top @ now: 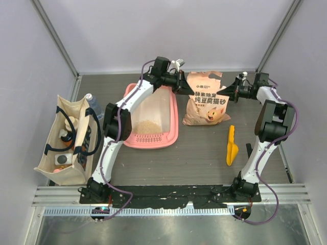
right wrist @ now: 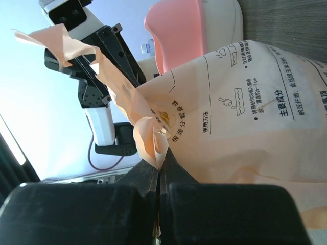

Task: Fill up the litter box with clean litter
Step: Close the cat litter bag at the center of the board.

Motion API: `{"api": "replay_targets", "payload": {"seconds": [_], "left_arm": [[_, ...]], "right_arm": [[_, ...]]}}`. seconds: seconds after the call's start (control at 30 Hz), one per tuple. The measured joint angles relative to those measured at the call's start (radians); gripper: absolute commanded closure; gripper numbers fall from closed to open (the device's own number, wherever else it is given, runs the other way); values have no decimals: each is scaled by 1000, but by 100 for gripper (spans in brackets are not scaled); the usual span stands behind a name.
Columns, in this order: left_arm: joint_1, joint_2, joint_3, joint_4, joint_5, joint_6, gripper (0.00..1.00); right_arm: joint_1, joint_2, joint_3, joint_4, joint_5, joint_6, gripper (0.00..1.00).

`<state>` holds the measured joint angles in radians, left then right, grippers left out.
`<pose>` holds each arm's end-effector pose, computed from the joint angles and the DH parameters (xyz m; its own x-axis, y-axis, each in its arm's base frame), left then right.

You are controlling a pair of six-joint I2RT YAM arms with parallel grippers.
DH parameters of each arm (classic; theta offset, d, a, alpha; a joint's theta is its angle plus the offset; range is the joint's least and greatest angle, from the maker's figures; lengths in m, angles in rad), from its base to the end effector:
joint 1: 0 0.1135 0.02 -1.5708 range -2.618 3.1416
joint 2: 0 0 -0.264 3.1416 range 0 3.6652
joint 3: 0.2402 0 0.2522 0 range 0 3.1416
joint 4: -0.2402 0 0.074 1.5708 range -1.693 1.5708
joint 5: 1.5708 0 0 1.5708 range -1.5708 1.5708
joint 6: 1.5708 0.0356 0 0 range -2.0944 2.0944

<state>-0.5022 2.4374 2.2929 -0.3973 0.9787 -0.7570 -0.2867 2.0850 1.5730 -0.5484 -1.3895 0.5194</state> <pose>0.4702 -0.2919 0.2601 -0.9410 0.0795 -0.3289 0.3378 0.2773 -0.8994 0.4243 -0.0886 0.2055 -0.9300 0.3675 0.0019 0.0596 0.1456 0.9875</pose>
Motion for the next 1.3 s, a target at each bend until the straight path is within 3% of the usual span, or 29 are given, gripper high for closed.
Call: {"api": "replay_targets", "payload": {"seconds": [0.2,0.3,0.57,0.63,0.8,1.0,1.17,1.3], "left_arm": [[15,0,5,-33,-87,-21,42],[32,0,13,-36,-133,2,29],[100,-48,23,-31,-194,204,26],[108,-102,-10,-34,-213,307,13],[62,-291,-117,-41,-295,698,10],[-147,-549,-421,43,-295,1170,15],[-218,-522,-383,-57,-267,1473,15],[-219,-404,-255,-140,-278,1608,14]], "right_arm": [[-9,-2,-14,65,8,84,99],[-11,-12,-27,76,12,92,99],[-11,-13,-10,-26,20,32,99],[-11,-13,-8,-43,21,26,99],[-11,-13,-6,-78,23,10,99],[-8,-13,-6,-100,23,5,99],[-4,-13,-6,-108,23,-5,98],[-2,-16,-6,-116,23,-28,99]]}}
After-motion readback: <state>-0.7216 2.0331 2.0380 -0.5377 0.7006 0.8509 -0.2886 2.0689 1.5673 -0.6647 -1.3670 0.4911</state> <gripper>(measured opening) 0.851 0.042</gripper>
